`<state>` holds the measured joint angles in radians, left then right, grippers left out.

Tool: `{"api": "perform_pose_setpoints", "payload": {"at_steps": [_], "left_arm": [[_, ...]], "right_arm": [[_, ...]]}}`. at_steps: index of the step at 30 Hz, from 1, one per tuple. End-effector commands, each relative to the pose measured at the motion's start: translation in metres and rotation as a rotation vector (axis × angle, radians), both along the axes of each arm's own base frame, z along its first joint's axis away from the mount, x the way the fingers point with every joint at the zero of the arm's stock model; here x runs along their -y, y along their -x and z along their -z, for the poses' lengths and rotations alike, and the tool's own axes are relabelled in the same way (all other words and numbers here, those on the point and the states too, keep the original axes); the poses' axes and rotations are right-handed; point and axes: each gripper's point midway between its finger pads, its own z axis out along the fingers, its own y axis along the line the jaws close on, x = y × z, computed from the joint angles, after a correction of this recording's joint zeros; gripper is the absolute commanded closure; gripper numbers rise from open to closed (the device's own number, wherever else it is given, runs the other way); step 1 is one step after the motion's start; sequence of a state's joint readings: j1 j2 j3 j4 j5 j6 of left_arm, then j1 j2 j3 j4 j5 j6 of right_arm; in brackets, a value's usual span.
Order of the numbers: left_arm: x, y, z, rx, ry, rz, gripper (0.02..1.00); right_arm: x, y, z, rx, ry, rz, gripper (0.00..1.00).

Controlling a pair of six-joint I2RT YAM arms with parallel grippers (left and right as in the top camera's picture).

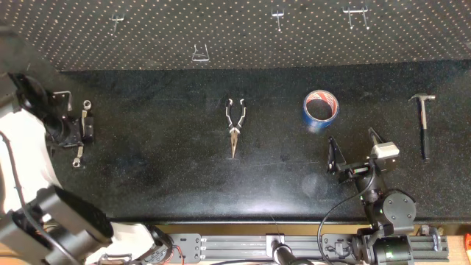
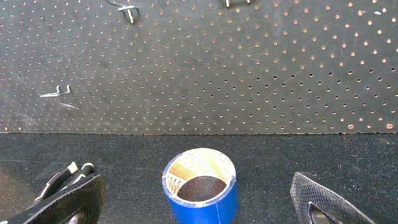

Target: Place Tools Onto Pegboard

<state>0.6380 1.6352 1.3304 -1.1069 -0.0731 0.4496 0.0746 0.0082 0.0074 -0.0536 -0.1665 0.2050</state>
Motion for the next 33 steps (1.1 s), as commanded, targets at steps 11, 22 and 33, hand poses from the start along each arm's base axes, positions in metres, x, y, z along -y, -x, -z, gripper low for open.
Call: {"api": "perform_pose_setpoints", "payload": {"at_steps": [11,22,33], "left_arm": [[-0.024,-0.067,0.077,-0.031,0.143,0.169,0.025],[-0.025,-0.067,0.111,-0.077,0.176,0.166,0.025],[-0.033,-0.072,0.108,-0.044,0.149,0.159,0.991]], "right_arm": [[-0.001,0.001,0.001,-0.004,-0.011,-0.005,0.025],[-0.001,0.001,0.001,-0.004,-0.011,-0.005,0.023],[-0.001,0.001,0.001,-0.004,-0.011,-0.005,0.025]]}}
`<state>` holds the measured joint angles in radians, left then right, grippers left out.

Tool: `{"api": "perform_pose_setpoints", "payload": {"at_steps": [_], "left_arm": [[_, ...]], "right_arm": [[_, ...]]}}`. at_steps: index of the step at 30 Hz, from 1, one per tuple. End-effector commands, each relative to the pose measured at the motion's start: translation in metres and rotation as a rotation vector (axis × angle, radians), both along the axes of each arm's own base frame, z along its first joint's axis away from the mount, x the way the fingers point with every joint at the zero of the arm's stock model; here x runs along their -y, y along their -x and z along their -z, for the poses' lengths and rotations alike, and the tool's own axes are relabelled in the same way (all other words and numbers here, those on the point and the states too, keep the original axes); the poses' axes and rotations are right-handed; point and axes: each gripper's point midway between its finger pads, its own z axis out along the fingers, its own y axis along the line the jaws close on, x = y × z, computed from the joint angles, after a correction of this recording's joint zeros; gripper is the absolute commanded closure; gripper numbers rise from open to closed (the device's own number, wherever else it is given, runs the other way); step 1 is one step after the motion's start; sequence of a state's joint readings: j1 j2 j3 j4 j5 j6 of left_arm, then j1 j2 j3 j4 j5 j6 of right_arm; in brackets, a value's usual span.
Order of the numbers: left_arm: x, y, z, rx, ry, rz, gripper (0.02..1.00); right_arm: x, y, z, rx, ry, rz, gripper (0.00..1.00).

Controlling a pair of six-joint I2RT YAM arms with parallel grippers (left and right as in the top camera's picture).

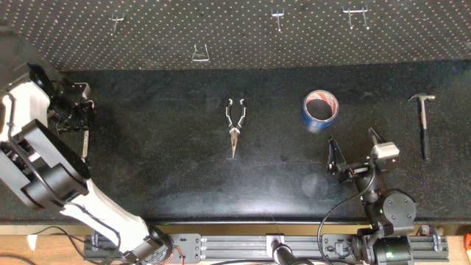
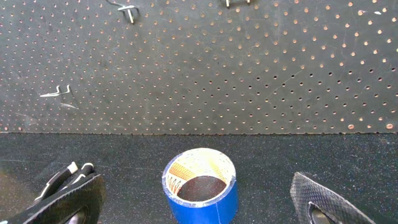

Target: Place Tools Onto Pegboard

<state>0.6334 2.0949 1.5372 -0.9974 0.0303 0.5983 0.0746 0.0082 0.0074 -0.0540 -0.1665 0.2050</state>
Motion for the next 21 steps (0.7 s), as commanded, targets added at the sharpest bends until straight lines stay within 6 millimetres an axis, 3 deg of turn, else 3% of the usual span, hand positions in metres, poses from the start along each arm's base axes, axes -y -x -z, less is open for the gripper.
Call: {"api": "perform_pose_setpoints", "payload": {"at_steps": [1,3,5,7,9,11,14,16,18,21], "left_arm": [[-0.01,-0.012,-0.004,0.053,-0.033,0.002,0.991],[-0.024,-0.043,-0.09,0.305,-0.189,-0.047,0.989],[-0.019,-0.048,-0.174,0.537,-0.28,-0.068,0.989],[0.005,-0.047,-0.213,0.676,-0.343,-0.06,0.989],[0.045,-0.048,-0.222,0.769,-0.345,-0.076,0.989],[0.109,-0.038,-0.235,0.941,-0.267,-0.126,0.991],[0.135,-0.036,-0.213,0.926,-0.177,-0.156,0.991],[0.159,-0.043,-0.226,0.985,-0.142,-0.124,0.989],[0.156,-0.048,-0.244,1.061,-0.165,-0.156,0.989],[0.155,-0.056,-0.245,1.079,-0.166,-0.154,0.989]], "right_arm": [[-0.001,0.001,0.001,-0.004,-0.011,-0.005,0.025],[-0.002,0.001,0.001,-0.004,-0.011,-0.005,0.025],[-0.001,0.001,0.001,-0.004,-0.011,-0.005,0.025],[-0.001,0.001,0.001,-0.004,-0.011,-0.005,0.025],[-0.001,0.001,0.001,-0.004,-0.011,-0.005,0.023],[-0.001,0.001,0.001,-0.004,-0.011,-0.005,0.025],[-0.001,0.001,0.001,-0.004,-0.011,-0.005,0.025],[-0.002,0.001,0.001,-0.004,-0.011,-0.005,0.025],[-0.001,0.001,0.001,-0.004,-0.011,-0.005,0.025],[-0.001,0.001,0.001,-0.004,-0.011,-0.005,0.025]]}}
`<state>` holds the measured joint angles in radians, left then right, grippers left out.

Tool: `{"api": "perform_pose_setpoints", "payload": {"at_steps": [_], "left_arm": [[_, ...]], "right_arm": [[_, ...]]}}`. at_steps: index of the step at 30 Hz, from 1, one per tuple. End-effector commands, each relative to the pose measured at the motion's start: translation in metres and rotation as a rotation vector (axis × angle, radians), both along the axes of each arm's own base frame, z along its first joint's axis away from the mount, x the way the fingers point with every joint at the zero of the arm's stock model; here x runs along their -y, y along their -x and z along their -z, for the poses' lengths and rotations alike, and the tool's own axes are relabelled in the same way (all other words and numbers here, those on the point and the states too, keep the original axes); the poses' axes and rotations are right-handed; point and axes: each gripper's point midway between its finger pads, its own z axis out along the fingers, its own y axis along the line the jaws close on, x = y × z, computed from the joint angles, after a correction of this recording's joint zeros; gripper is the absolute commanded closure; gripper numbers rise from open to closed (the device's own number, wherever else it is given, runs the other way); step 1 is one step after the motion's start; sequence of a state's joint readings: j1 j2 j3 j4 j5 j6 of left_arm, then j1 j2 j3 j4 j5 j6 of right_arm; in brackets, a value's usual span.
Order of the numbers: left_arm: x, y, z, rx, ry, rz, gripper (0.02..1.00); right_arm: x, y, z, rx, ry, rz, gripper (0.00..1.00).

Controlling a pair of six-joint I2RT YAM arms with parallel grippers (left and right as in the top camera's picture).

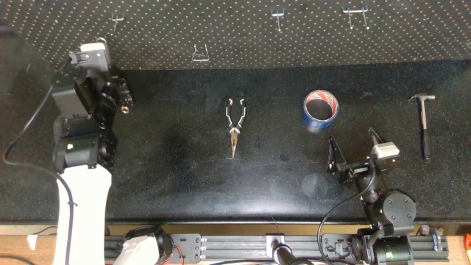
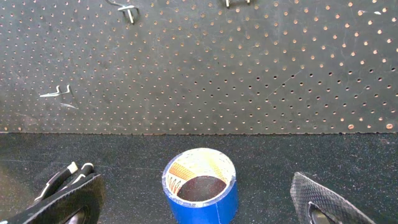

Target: Place Tools Onto Pegboard

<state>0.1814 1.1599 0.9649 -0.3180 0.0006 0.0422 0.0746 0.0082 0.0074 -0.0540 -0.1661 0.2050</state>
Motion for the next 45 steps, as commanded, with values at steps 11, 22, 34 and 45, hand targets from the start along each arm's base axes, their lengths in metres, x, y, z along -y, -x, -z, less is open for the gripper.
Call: {"api": "perform_pose_setpoints", "payload": {"at_steps": [11,22,34,45], "left_arm": [[0.006,-0.035,0.023,-0.011,-0.041,0.024,0.989],[-0.006,-0.035,0.032,-0.04,-0.058,-0.038,0.989],[0.015,-0.01,-0.015,0.053,-0.069,0.001,0.991],[-0.011,-0.002,0.009,-0.022,-0.066,-0.093,0.989]], "right_arm": [[-0.002,0.001,0.001,-0.004,-0.011,-0.006,0.025],[-0.002,0.001,0.001,-0.004,-0.011,-0.006,0.025],[-0.002,0.001,0.001,-0.004,-0.011,-0.005,0.025],[-0.002,0.001,0.001,-0.004,-0.011,-0.006,0.025]]}}
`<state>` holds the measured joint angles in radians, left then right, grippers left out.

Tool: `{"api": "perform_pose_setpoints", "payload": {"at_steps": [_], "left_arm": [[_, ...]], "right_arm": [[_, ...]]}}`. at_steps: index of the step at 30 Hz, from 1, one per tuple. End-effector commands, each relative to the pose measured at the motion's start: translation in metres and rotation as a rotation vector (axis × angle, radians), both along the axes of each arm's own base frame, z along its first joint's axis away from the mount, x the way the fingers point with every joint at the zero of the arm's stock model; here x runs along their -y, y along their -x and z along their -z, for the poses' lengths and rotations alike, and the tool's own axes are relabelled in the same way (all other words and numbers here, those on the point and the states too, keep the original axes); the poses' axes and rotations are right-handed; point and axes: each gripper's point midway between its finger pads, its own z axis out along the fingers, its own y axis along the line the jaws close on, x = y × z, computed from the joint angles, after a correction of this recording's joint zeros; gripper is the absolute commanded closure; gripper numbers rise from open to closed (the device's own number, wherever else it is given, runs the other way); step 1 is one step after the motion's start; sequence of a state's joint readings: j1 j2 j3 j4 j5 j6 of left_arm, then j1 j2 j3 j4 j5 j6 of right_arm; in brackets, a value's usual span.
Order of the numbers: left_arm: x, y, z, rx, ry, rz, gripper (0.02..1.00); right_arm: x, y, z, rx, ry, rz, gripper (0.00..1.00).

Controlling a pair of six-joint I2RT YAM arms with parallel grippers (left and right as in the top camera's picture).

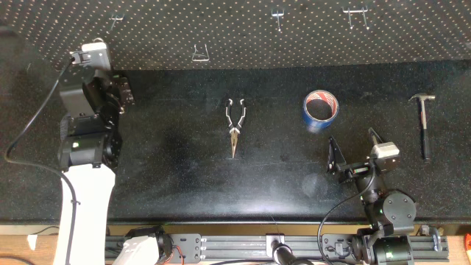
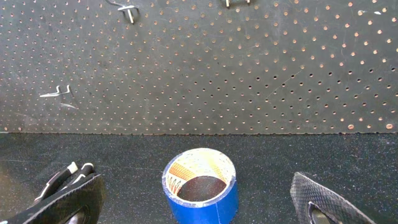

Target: Place Tools Onto Pegboard

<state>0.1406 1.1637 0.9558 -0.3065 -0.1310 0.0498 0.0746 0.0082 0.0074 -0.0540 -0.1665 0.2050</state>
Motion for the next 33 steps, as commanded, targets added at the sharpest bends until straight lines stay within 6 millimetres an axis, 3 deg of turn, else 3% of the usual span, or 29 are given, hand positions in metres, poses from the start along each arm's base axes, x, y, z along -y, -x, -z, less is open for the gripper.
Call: {"api": "perform_pose_setpoints", "payload": {"at_steps": [1,22,33], "left_arm": [[-0.005,-0.005,0.009,-0.012,0.005,-0.024,0.991],[-0.009,-0.034,0.04,-0.044,0.008,-0.023,0.989],[-0.01,-0.042,0.027,0.008,0.001,-0.022,0.989]], "right_arm": [[-0.002,0.001,0.001,-0.004,-0.011,-0.005,0.025],[-0.001,0.001,0.001,-0.004,-0.011,-0.005,0.023],[-0.001,0.001,0.001,-0.004,-0.011,-0.005,0.025]]}}
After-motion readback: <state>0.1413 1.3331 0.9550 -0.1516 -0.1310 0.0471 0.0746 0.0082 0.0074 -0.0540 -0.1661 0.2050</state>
